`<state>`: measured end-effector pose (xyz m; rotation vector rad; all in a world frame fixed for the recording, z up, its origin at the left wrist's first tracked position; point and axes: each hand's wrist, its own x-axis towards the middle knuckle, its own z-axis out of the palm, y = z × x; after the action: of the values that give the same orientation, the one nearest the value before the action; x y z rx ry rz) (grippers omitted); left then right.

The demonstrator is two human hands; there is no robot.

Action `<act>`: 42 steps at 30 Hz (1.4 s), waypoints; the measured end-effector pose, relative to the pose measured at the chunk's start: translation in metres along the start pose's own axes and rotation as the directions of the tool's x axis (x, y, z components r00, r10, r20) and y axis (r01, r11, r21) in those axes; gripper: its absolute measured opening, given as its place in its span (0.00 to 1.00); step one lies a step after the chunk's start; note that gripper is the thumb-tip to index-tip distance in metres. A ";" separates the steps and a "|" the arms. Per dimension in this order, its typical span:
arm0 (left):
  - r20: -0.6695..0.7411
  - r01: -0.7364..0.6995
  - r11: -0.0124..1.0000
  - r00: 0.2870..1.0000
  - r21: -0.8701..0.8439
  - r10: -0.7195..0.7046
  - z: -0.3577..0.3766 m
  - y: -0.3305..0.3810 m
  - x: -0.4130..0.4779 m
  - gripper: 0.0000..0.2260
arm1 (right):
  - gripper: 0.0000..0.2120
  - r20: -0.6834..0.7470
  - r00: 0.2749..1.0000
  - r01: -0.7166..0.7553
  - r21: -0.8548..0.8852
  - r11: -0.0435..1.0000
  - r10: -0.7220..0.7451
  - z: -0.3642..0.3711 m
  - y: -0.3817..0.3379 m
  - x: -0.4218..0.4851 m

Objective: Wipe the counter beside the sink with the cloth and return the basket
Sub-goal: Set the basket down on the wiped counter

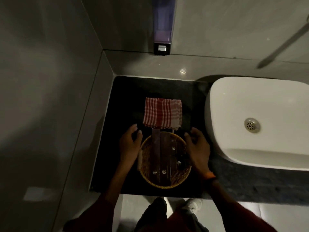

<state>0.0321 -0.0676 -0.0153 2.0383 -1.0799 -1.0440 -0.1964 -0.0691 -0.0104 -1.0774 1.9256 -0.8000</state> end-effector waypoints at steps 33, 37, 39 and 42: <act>0.394 -0.221 0.948 0.870 -0.229 0.298 0.307 0.285 -0.098 0.10 | 0.07 -0.030 0.991 -0.106 0.424 0.899 0.131 -0.360 0.040 0.132; 0.433 -0.272 0.951 0.847 -0.145 0.309 0.432 0.338 -0.146 0.11 | 0.06 -0.069 0.965 -0.188 0.496 0.848 0.254 -0.470 0.109 0.194; 0.441 -0.289 0.953 0.846 -0.091 0.298 0.477 0.356 -0.158 0.14 | 0.04 -0.074 0.956 -0.212 0.497 0.841 0.285 -0.507 0.130 0.217; 0.424 -0.298 0.954 0.862 -0.020 0.279 0.555 0.384 -0.181 0.15 | 0.08 -0.160 0.959 -0.138 0.461 0.876 0.235 -0.566 0.165 0.258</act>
<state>-0.6530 -0.1778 0.0665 1.6447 -1.5883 -1.3421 -0.8326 -0.1397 0.0594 -0.5323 1.8515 -1.2111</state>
